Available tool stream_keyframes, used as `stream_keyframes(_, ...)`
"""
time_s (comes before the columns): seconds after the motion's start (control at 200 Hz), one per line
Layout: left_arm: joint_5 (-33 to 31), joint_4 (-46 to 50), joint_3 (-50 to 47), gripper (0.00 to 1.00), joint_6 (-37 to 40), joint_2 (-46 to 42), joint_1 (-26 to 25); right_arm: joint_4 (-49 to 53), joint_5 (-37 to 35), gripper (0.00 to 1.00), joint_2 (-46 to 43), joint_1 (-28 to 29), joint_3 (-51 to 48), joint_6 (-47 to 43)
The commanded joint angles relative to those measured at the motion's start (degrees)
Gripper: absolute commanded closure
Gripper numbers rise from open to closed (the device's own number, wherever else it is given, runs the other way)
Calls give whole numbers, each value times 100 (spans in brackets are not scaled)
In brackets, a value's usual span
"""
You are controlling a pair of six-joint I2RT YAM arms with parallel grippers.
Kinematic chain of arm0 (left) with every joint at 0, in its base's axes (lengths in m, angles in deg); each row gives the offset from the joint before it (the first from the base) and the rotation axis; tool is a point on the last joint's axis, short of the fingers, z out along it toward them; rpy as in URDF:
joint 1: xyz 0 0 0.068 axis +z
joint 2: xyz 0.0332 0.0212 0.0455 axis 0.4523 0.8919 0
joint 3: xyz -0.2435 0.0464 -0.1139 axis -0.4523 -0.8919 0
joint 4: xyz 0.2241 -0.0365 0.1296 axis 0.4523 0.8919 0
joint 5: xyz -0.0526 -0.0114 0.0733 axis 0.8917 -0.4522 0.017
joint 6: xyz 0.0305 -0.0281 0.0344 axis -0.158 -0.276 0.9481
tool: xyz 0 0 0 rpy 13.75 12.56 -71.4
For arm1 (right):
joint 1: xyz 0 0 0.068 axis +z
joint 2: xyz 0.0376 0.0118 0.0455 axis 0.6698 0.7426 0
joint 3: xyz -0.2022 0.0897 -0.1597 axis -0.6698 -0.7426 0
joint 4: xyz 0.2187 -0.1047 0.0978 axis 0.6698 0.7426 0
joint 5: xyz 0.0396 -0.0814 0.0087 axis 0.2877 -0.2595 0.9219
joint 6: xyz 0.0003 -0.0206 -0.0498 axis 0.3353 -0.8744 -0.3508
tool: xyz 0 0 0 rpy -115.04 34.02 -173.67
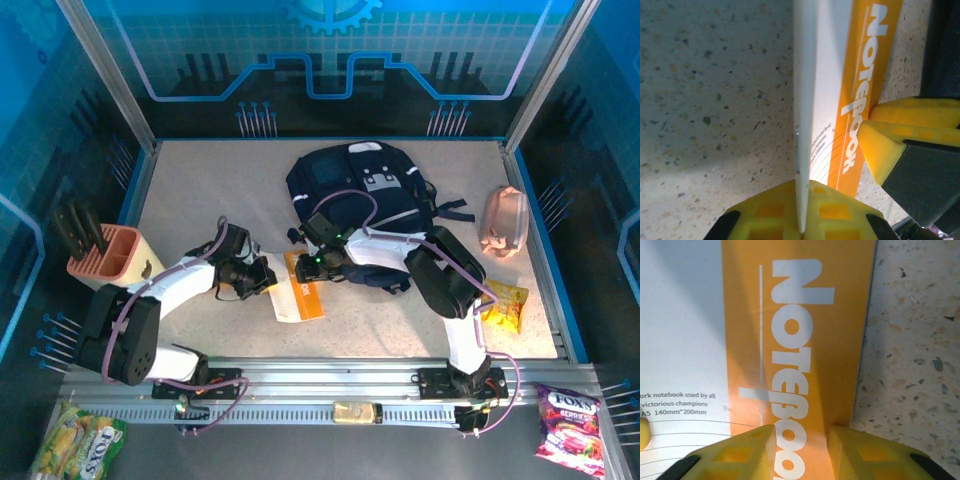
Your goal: Pack books, pencil case, and school supplies into a backpack
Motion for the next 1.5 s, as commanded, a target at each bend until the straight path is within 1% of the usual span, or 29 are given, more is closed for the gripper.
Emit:
stream_keyframes(0.0, -592, 554, 215, 100, 83, -370, -2, -49, -174, 63, -351, -42, -200, -101)
stream_keyframes(0.095, -1031, 926, 378, 100, 115, -704, 34, -290, -281, 58, -877, -62, -309, -189)
stream_keyframes(0.215, -1492, 1184, 619, 100, 156, -1235, 71, -606, -543, 45, -1583, -158, -551, -264)
stream_keyframes(0.275, -1608, 1161, 750, 100, 148, -1468, 102, -794, -600, 41, -1929, -271, -730, -209)
stream_keyframes(0.32, -1646, 1076, 859, 100, 94, -1600, 110, -967, -577, 35, -2184, -395, -896, -72)
stream_keyframes(0.345, -1588, 993, 915, 100, 24, -1660, 112, -1088, -512, 32, -2325, -481, -1008, 57)
stream_keyframes(0.445, -900, 362, 1169, 100, -214, -1702, 90, -1858, 111, 23, -2789, -961, -1564, 737)
stream_keyframes(0.535, -663, -136, 1343, 100, -541, -1626, 72, -2763, 692, 18, -3085, -1420, -2112, 1441)
stream_keyframes(0.62, -627, -585, 1467, 100, -815, -1480, 64, -3257, 853, 11, -3296, -1688, -2398, 1800)
stream_keyframes(0.705, -580, -1300, 1483, 100, -1244, -1306, 64, -3368, 867, 0, -3474, -1852, -2610, 1954)
stream_keyframes(0.905, -658, -3092, 1438, 100, -2306, -797, -36, -3651, 941, 0, -3747, -2011, -2819, 2518)
stream_keyframes(1.08, -701, -4155, 1414, 100, -3118, -338, -153, -5052, 1223, 0, -3691, -2011, -3051, 3301)
stream_keyframes(1.2, -725, -4534, 1419, 100, -3373, -130, -235, -5614, 1310, 3, -3465, -1977, -3066, 3773)
stream_keyframes(1.325, -690, -4683, 1429, 100, -3551, -26, -292, -6170, 1333, 7, -3199, -1902, -3019, 4125)
stream_keyframes(1.495, -698, -4754, 1435, 100, -3626, 39, -349, -6538, 1398, 14, -2795, -1794, -2786, 4392)
